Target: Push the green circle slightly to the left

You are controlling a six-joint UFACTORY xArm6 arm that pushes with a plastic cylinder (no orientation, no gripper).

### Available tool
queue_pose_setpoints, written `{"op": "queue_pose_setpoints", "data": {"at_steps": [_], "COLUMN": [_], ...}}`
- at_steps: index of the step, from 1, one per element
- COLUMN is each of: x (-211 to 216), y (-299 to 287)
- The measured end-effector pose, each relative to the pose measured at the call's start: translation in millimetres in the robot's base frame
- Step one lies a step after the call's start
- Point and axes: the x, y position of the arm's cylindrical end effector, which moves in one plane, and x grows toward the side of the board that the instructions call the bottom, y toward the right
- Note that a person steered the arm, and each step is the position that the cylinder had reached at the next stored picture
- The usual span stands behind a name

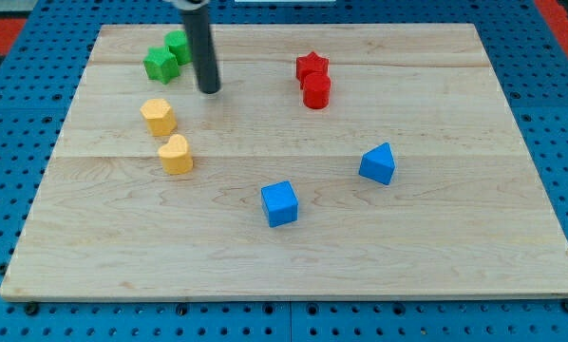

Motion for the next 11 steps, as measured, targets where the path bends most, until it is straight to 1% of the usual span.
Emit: {"op": "queue_pose_setpoints", "data": {"at_steps": [1, 2, 3, 4, 5, 6, 7, 8, 9, 10, 11], "x": [-52, -97, -102, -91, -74, -70, -70, -83, -110, -112, -92], "y": [6, -42, -70, -27, -23, -37, -75, -104, -104, -95, -73]}}
